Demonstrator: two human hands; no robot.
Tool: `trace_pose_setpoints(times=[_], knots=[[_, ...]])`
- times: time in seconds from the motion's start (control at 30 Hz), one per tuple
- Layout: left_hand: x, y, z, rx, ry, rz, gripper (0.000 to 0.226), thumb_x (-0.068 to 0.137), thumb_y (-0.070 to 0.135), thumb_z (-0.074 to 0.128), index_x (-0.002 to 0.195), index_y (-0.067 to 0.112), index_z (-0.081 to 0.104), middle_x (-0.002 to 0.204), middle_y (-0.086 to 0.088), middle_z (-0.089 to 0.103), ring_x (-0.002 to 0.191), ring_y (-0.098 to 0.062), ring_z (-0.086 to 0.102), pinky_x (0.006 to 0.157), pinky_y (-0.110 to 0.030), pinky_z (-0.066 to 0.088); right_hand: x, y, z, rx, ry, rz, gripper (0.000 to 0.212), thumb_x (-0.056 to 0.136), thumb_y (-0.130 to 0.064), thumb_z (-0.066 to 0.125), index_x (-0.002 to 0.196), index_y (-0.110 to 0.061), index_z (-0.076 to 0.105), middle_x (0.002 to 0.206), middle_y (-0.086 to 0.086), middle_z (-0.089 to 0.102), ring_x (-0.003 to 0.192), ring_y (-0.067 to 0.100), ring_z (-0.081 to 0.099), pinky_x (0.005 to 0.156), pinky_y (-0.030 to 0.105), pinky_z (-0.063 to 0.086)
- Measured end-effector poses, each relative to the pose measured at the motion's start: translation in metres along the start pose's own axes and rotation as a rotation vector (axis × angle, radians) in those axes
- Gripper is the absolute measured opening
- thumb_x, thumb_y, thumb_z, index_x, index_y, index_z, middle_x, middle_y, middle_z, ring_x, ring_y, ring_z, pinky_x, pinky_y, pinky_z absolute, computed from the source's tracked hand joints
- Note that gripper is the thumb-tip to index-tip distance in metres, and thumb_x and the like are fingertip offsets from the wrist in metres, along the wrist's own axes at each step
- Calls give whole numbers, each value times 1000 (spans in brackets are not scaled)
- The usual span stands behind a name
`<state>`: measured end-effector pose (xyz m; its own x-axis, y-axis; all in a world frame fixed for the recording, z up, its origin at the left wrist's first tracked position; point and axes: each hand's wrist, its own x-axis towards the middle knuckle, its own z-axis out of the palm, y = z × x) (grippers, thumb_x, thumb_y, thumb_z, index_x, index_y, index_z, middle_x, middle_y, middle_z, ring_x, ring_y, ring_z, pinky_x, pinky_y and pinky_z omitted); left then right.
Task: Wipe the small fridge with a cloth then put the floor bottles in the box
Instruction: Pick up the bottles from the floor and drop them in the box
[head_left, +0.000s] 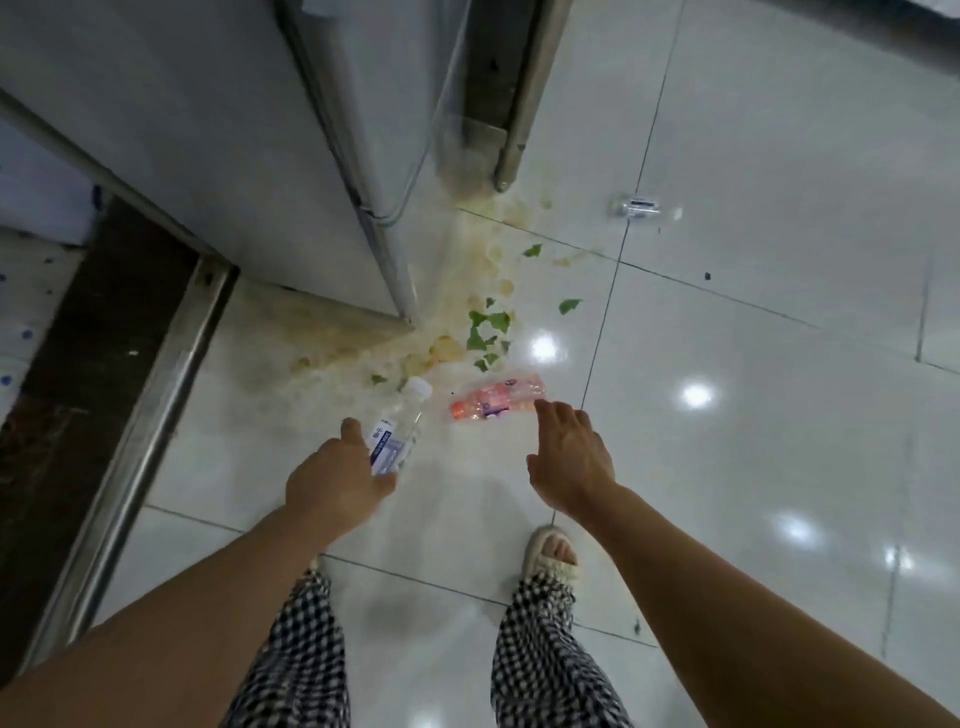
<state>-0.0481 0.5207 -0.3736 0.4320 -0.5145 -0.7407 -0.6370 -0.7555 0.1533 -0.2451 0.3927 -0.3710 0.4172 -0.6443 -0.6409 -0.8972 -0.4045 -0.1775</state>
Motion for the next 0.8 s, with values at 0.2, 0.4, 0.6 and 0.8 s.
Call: trace_pose_setpoints(times=[0.2,0.4,0.6,0.8], knots=[[13,65,53,-96,78,-60,62,84,49,59,121,5,36,110,-16,60,95,-33,59,71,-34,44,36,83,18,-70,-48,-96,57,86,-12,58,138,-12,33,135,6,44,122,26,41,96,34,39],[75,78,105,-88,145,-103,58,82,49,60,119,8,39,111,-15,61,95,-34,60,70,-33,43,107,113,78,-97,-86,-161,64,85,-11,57,142,-14,27,138,5,42,123,27,39,97,35,38],[164,59,162,-129,193,-127,61,82,47,63,120,7,38,110,-16,61,92,-34,61,68,-36,47,205,115,160,-181,-16,-248,80,82,-15,62,147,-15,16,148,7,28,132,28,29,105,37,32],[224,44,206,-152,207,-141,64,82,46,64,125,7,36,117,-16,61,98,-35,61,72,-36,48,277,122,222,-357,72,-316,93,84,-26,66,151,-17,2,156,10,7,144,33,4,118,44,5]])
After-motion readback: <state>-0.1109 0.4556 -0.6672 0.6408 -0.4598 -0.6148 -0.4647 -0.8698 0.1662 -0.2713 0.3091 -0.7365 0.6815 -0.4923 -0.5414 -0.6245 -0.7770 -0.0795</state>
